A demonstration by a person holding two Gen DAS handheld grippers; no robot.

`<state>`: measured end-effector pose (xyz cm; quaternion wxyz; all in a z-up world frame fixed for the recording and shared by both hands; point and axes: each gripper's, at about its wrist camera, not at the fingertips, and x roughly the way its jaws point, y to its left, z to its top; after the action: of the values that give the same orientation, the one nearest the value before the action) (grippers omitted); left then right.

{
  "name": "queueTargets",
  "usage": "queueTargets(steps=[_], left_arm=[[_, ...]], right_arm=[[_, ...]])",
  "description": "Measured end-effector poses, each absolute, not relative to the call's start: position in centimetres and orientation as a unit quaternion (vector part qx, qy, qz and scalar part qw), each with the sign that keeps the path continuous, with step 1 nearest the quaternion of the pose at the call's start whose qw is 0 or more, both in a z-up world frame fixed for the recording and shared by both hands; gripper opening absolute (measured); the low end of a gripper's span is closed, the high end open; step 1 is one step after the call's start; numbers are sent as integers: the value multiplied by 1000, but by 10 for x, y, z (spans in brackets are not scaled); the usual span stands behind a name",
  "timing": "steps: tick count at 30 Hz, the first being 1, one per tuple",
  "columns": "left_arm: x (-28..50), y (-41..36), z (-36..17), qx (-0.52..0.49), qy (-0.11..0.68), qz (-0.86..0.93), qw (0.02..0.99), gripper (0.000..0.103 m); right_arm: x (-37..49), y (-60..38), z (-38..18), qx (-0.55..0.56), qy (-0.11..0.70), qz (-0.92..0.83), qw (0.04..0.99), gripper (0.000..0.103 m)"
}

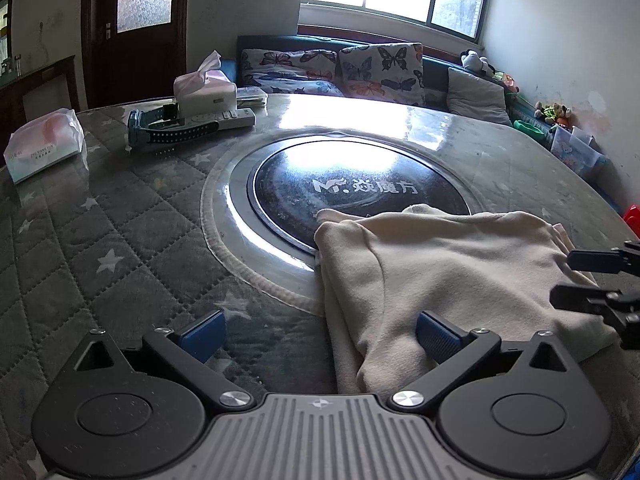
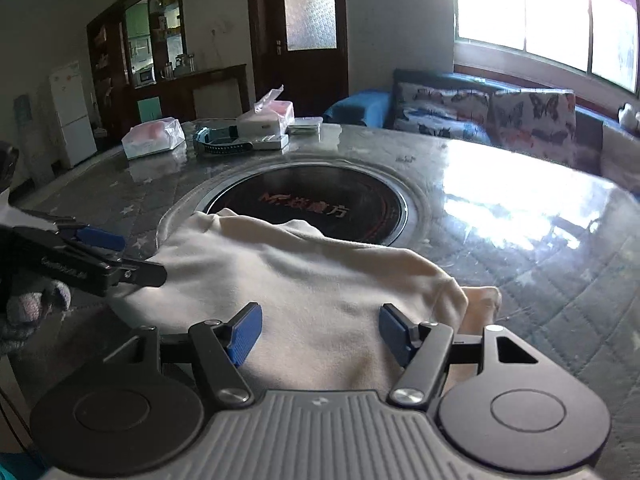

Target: Fold clothes

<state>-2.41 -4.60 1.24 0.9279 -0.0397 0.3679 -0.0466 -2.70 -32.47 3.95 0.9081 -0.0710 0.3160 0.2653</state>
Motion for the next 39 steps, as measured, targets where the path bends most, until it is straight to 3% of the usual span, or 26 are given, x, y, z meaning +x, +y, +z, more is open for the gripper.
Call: queueTargets(steps=[39], left_arm=[[-27, -34, 19, -49, 379, -24, 924, 103]], right_arm=[[-59, -241, 48, -165, 287, 367, 869, 66]])
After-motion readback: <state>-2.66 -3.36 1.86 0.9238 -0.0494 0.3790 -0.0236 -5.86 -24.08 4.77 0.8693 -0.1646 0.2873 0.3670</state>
